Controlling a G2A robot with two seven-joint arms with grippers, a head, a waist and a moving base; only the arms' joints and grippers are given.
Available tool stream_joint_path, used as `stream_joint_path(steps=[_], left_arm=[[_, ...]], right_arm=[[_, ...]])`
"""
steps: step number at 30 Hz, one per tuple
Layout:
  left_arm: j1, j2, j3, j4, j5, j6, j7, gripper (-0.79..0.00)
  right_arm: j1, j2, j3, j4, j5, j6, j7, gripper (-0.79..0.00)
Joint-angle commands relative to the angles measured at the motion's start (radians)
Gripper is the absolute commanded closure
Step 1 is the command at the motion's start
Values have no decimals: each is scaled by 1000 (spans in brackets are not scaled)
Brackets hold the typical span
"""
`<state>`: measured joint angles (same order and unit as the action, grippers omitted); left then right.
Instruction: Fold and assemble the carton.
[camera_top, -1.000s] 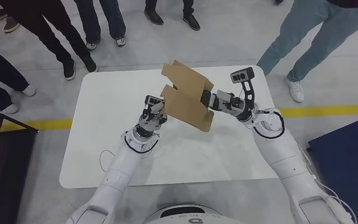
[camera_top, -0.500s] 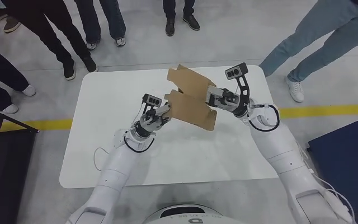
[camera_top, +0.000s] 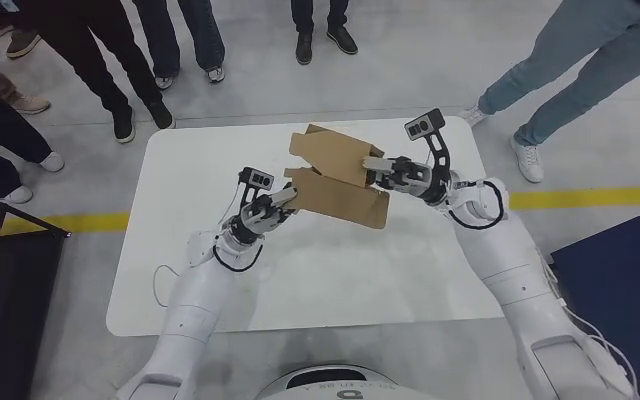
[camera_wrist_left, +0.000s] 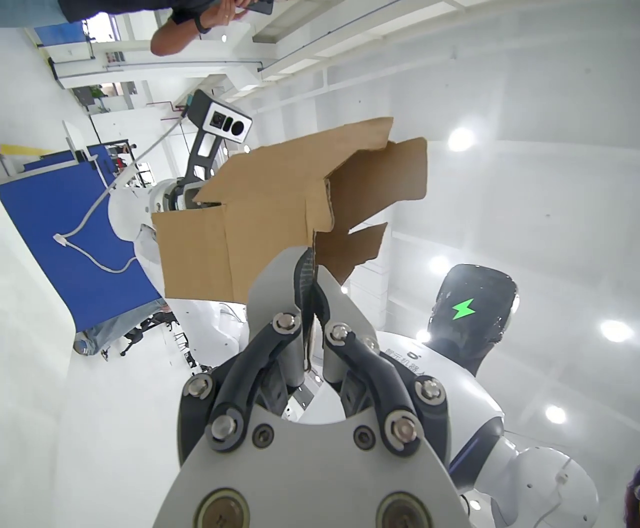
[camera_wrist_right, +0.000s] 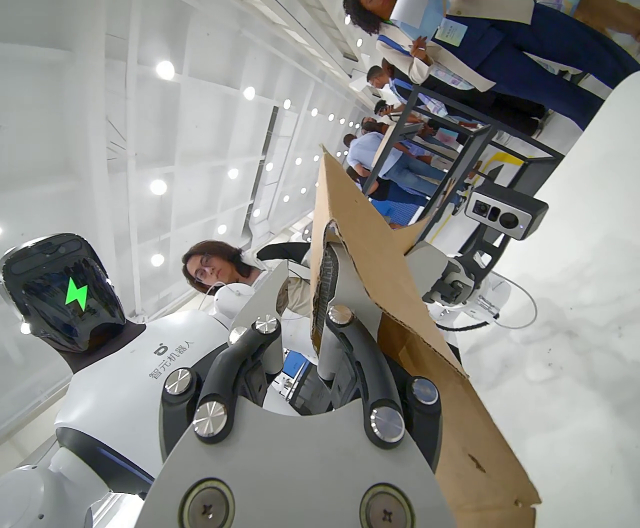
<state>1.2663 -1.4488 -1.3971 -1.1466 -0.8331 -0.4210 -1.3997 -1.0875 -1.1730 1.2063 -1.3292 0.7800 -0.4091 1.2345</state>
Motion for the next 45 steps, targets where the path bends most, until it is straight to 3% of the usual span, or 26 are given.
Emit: stream_joint_path(steps=[1,6,7,21,23,27,33,39,40,41,45], left_arm=[[-3,5,-4,-1,30,-10,11,0],[-6,18,-18,-3,66,-35,36,0],[-7,22,-21,-5,81,-40,40,0],[-3,42,0,27,93,-110,110,0],[-3,44,13,25,96,-113,113,0],[-7,48,33,24,97,-117,118,0],[-4,59,46,17,107,-121,121,0],[1,70,57,10,103,-127,127,0],[1,71,59,10,102,-128,128,0],[1,73,60,8,100,-130,130,0],[8,76,64,8,70,-150,150,0]], right_arm=[[3,1,0,1,-16,7,3,-160],[12,3,0,2,-52,15,7,-92],[14,3,-1,2,-54,17,9,-6],[3,9,3,-6,-92,23,35,0],[1,7,-4,-12,-76,20,25,-172],[4,-1,-29,-20,-59,12,6,-231],[16,-8,-59,-22,-77,6,1,-240],[20,-10,-62,-24,-81,2,-6,-163],[20,-10,-62,-25,-82,3,-6,-114],[20,-10,-62,-26,-84,2,-7,0],[11,-7,-59,-27,-100,4,-2,0]])
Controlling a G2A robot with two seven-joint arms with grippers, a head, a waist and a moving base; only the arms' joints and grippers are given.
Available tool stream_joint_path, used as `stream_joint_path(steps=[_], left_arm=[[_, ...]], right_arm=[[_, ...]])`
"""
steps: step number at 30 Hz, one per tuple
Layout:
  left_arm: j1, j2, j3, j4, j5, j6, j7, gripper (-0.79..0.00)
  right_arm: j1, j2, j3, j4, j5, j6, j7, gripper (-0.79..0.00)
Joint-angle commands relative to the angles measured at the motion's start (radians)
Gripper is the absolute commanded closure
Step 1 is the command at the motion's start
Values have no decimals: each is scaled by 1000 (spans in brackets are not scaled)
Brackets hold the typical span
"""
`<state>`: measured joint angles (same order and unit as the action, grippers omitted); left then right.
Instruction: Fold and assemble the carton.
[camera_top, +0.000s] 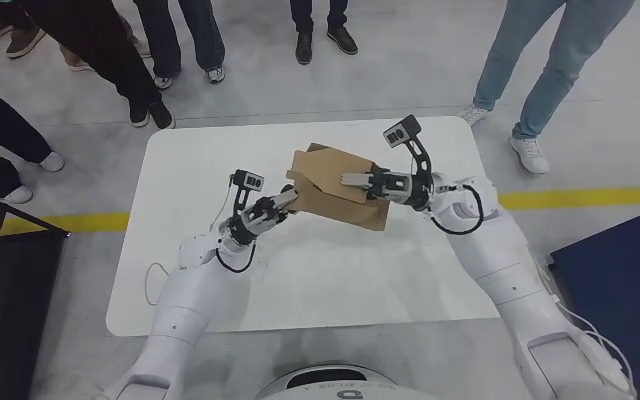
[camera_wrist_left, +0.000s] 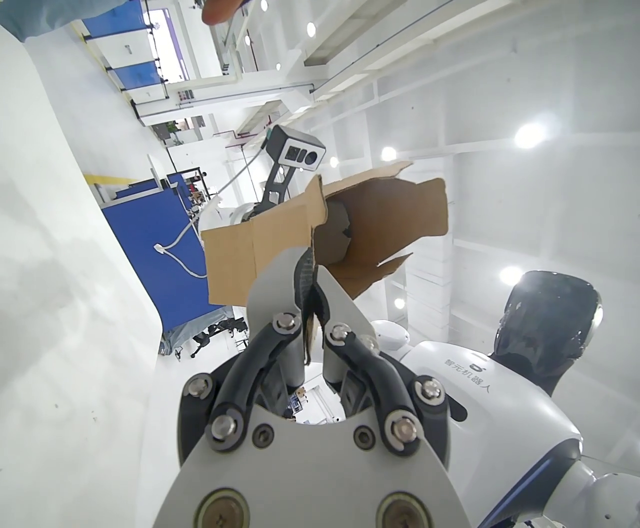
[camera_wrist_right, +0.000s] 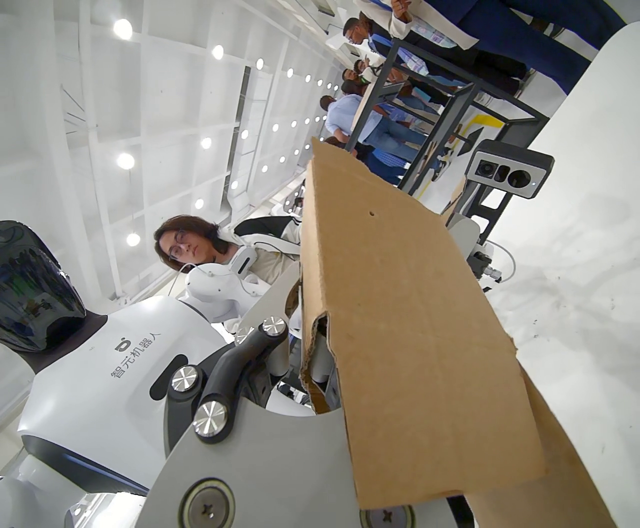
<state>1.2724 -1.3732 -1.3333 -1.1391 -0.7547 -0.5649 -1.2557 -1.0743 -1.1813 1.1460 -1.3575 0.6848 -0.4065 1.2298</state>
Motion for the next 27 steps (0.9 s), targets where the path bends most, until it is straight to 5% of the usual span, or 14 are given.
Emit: stream_joint_path(steps=[1,2,3,11,19,27], left_arm=[[4,1,1,1,-18,-9,9,0],[6,2,1,3,-31,-11,12,-265],[8,2,0,4,-45,-16,16,-785],[49,5,-27,-1,-156,-46,46,-785],[145,25,-79,14,-30,-138,139,-785],[118,19,12,-35,24,-200,200,-785]], right_arm=[[-4,2,4,1,-7,1,5,0],[-7,3,7,3,-9,2,6,0],[-9,4,11,6,-13,2,7,0],[-19,10,46,12,-1,-9,-13,0],[-19,10,46,12,-1,-9,-13,0],[-58,-30,-13,70,462,131,-1,0]])
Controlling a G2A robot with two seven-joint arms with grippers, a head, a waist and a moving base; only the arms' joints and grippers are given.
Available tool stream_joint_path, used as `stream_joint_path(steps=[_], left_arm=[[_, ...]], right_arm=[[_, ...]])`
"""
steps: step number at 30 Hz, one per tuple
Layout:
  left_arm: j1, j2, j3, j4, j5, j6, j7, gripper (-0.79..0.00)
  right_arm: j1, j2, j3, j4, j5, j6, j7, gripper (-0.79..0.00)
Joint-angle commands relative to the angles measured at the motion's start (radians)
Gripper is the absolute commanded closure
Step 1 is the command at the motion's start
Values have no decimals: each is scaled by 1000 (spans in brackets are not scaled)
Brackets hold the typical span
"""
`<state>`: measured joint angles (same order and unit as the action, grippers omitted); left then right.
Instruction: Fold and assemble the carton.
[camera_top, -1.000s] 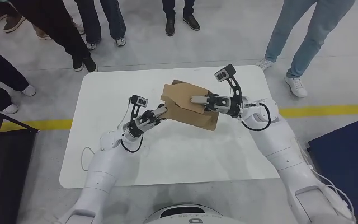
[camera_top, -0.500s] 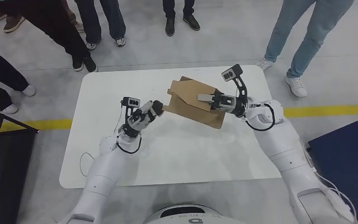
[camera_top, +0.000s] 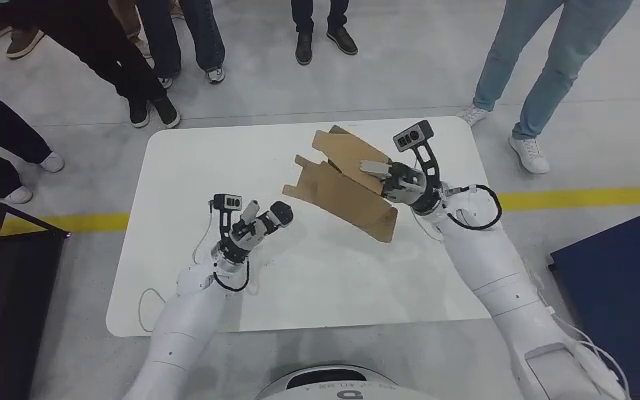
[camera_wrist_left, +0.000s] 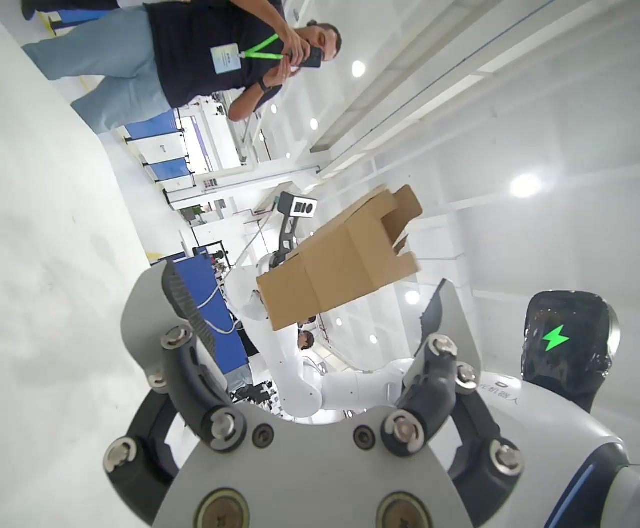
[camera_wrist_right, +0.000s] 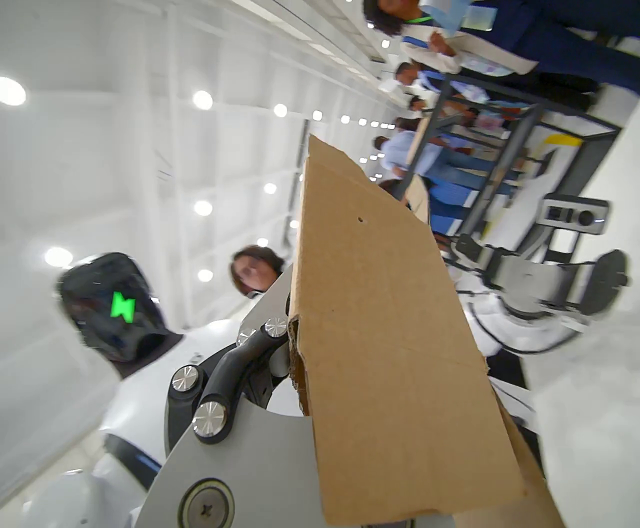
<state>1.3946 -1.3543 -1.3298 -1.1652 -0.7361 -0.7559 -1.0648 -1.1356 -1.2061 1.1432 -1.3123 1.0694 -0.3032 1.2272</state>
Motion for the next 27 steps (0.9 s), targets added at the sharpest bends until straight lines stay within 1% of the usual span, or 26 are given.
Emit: stream_joint_path(steps=[1,3,7,9,12,15,20,25,27], left_arm=[[-7,1,15,-20,16,-18,18,-785],[-9,4,21,-43,36,-36,37,-785],[-6,14,22,-101,96,-65,65,-785],[-6,19,21,-127,115,-74,75,-785],[-11,21,26,-160,123,-84,84,-785],[-19,22,40,-206,136,-83,87,-785],[-18,22,59,-289,209,-68,131,-785],[-4,26,59,-355,294,-41,194,-785],[1,27,52,-376,325,-40,227,-785]], right_arm=[[7,-11,-20,46,123,57,4,0],[14,-20,-35,93,184,110,-16,0],[20,-32,-54,145,233,170,-6,0],[13,-38,-60,152,269,198,28,0],[-1,-47,-72,159,346,272,121,0],[-24,-64,-86,183,502,372,193,0],[-32,-95,-113,239,683,478,214,0],[-28,-111,-125,269,688,500,227,0],[-20,-111,-126,270,632,478,243,0]])
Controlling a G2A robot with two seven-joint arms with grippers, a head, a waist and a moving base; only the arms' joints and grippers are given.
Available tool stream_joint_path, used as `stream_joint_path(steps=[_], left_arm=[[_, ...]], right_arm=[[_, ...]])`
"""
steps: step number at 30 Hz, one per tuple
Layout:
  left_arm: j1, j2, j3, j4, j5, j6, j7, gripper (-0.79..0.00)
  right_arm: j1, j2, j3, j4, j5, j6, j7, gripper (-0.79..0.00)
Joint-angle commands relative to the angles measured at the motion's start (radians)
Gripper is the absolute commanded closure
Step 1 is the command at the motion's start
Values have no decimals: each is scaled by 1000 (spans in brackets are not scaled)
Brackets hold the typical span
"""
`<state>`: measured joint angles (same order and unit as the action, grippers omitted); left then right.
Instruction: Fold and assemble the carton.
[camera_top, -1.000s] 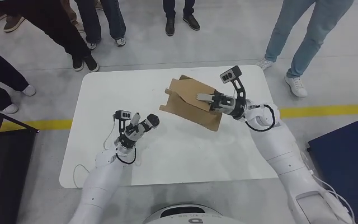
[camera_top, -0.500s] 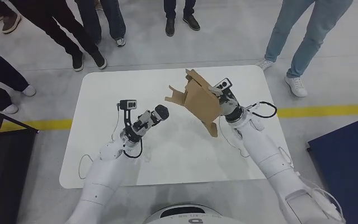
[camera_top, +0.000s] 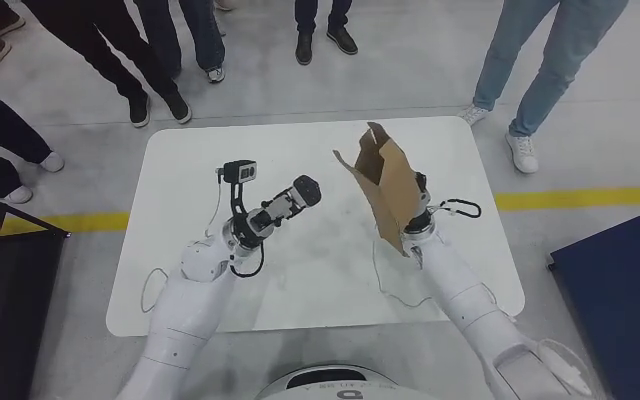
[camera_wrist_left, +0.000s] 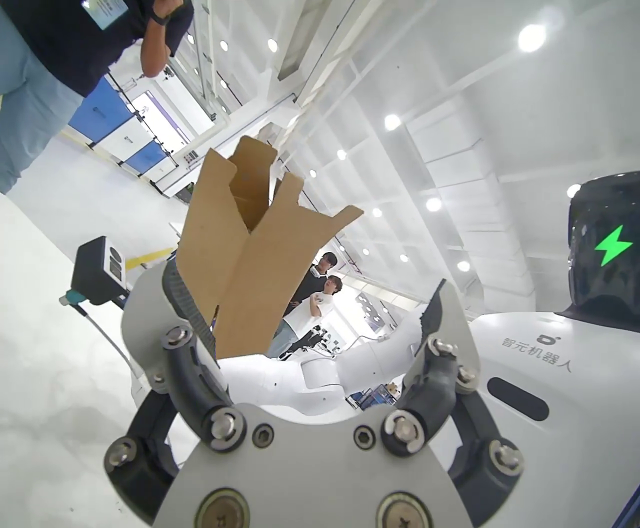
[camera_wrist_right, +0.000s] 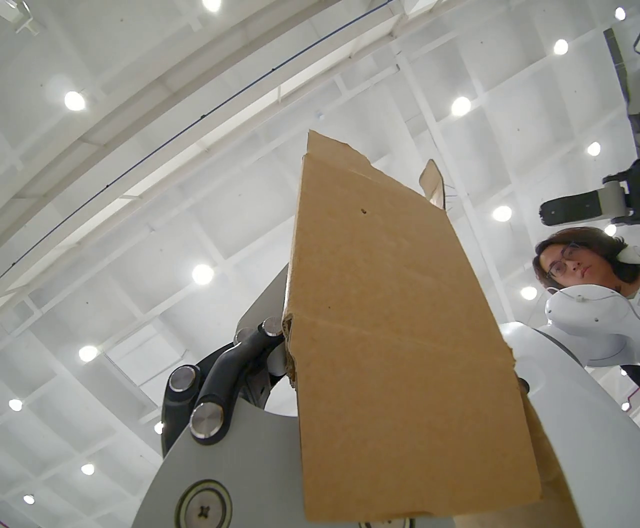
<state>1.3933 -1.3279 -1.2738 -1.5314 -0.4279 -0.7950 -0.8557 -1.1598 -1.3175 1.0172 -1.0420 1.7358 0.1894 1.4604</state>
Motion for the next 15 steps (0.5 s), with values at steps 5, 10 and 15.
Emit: stream_joint_path(steps=[5,10,15], left_arm=[[14,3,-26,-54,154,8,128,-785],[7,-1,-11,-82,277,28,222,-785],[-11,-4,4,-98,385,54,293,-785]], right_arm=[[7,1,1,-1,-52,-25,14,0],[3,1,1,-8,-55,-26,-1,0],[-31,1,10,-56,-86,-11,-35,0]])
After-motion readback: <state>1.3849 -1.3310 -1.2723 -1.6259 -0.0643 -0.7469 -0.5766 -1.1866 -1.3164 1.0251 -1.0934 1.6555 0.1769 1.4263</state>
